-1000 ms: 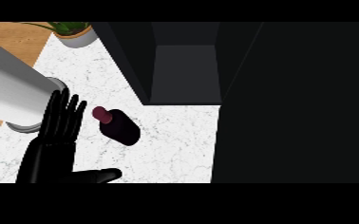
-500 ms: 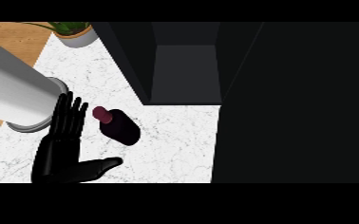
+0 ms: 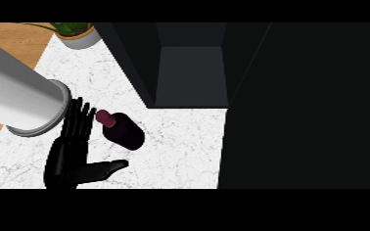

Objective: Pick up the wine, place it into the cabinet and close the cabinet

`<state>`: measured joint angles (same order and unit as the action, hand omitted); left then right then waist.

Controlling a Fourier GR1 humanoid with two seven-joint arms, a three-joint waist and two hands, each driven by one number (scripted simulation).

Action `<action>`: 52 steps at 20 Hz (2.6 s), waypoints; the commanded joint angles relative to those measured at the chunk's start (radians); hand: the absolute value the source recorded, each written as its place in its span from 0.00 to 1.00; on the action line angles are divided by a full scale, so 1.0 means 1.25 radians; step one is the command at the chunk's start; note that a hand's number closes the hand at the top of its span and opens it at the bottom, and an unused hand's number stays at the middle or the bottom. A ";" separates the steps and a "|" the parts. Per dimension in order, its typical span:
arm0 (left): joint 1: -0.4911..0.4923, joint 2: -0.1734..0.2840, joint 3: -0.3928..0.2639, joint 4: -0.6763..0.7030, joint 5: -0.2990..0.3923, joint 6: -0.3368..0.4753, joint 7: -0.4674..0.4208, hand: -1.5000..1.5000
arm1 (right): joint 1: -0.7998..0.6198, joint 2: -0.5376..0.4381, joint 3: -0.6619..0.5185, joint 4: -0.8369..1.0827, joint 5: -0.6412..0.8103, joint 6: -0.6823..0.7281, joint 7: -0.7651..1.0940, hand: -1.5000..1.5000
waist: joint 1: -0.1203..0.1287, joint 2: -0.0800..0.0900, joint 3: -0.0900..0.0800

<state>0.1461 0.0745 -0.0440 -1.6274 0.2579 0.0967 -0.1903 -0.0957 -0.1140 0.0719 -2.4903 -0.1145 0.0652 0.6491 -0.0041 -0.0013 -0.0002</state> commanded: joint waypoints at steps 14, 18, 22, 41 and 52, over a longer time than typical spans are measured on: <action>-0.037 -0.025 0.025 0.213 -0.001 -0.086 -0.148 0.00 | 0.020 0.021 -0.007 -0.067 -0.058 0.021 0.018 0.00 | 0.001 0.000 0.000; -0.117 -0.051 0.040 0.307 -0.012 -0.067 -0.181 0.00 | 0.052 0.037 0.021 -0.102 -0.034 0.019 0.025 0.00 | -0.004 0.001 0.000; -0.116 -0.025 0.058 0.346 -0.012 -0.093 -0.202 0.00 | 0.052 0.039 0.043 -0.122 -0.017 0.014 0.040 0.00 | -0.001 0.000 0.000; -0.171 -0.039 0.094 0.557 0.023 -0.189 -0.340 0.00 | 0.001 0.035 0.001 -0.052 -0.030 0.035 0.020 0.00 | 0.000 0.001 0.000; -0.238 -0.024 0.049 0.626 -0.041 -0.233 -0.401 1.00 | 0.037 0.054 0.032 -0.129 -0.017 0.011 0.077 0.00 | -0.004 0.000 0.000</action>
<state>-0.1606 0.0257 0.0332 -0.8861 0.2478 -0.1747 -0.6266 -0.1079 -0.0675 0.0758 -2.4892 -0.1088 0.0995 0.6883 -0.0079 -0.0017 0.0003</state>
